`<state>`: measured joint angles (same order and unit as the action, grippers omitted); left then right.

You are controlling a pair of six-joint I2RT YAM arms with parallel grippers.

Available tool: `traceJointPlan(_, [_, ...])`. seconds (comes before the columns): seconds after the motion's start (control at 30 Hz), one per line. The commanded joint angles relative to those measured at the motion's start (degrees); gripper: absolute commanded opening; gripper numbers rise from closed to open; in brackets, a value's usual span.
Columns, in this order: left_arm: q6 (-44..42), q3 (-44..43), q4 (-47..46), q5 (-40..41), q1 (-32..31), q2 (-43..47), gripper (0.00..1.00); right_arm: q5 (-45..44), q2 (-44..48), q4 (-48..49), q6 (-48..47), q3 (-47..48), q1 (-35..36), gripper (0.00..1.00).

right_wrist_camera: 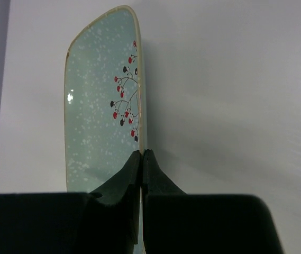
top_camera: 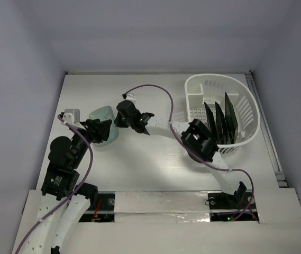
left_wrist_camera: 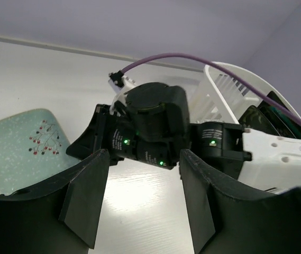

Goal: Unload the plates from the dish rack

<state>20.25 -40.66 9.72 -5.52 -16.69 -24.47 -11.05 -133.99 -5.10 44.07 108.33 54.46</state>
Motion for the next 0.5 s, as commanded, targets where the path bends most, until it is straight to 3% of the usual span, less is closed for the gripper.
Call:
traceJointPlan(0.0, [-0.03,-1.61,-1.89,-0.90,-0.80,-0.14,0.52,2.00,0.05,10.11,5.75,5.22,0.12,0.00])
traceJointPlan(0.27, [0.05,-1.70,-1.98,-0.90,-1.33,-1.20,0.52,-1.43,-2.76,11.34,9.54,5.92,0.12,0.01])
traceJointPlan(0.37, [-0.04,-1.70,-1.98,-0.72,-1.33,-1.46,0.52,-0.47,-3.47,12.31,10.86,4.62,-0.40,0.15])
traceJointPlan(0.4, [-0.04,-1.70,-2.07,-0.72,-1.33,-1.37,0.52,0.14,-3.12,13.27,11.03,3.91,-0.40,0.27])
traceJointPlan(0.47, [0.05,-1.61,-2.07,-0.90,-1.33,-1.46,0.52,0.41,-2.15,14.59,10.95,1.89,-0.40,0.36])
